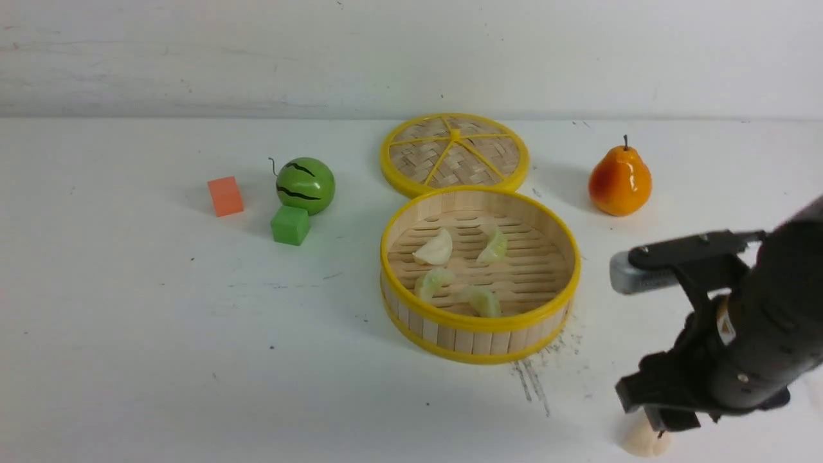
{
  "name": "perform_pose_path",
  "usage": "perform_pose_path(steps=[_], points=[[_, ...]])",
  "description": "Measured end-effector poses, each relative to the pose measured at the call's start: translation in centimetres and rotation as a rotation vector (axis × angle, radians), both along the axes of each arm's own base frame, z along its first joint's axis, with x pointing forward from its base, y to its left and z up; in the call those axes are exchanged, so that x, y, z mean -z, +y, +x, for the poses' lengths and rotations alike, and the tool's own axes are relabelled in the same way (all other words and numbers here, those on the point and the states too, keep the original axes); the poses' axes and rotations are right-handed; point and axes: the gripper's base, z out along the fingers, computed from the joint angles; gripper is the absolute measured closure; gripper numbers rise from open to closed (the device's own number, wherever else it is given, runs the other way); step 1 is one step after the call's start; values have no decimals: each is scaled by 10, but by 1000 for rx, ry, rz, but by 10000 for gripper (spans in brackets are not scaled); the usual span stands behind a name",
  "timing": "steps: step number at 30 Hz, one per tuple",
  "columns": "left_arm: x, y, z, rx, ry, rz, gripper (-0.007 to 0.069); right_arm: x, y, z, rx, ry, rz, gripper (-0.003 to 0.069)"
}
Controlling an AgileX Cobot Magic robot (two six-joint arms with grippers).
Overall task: Put the dumplings into the steamer on the white table.
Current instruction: 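Reach for and grasp a dumpling lying on the table beside the steamer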
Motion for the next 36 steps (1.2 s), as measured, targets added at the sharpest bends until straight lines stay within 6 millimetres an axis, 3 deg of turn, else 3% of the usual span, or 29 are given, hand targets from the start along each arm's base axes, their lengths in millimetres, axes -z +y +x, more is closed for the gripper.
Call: perform_pose_path(steps=[9, 19, 21, 26, 33, 36], points=[[0, -2, -2, 21, 20, -24, 634, 34, 0, 22, 322, -134, 70, 187], [4, -2, -4, 29, 64, 3, 632, 72, 5, 28, 384, -20, 22, 201], [5, -2, -5, 30, 71, 8, 632, 72, 7, 27, 359, -2, 33, 235], [6, -1, -5, 32, 81, 15, 628, 72, 11, 24, 277, 27, 57, 412], [6, -1, -5, 32, 81, 15, 625, 66, 13, 28, 175, 35, 20, 408], [6, -1, -5, 32, 81, 15, 623, 43, 22, 41, 89, 5, 15, 410]])
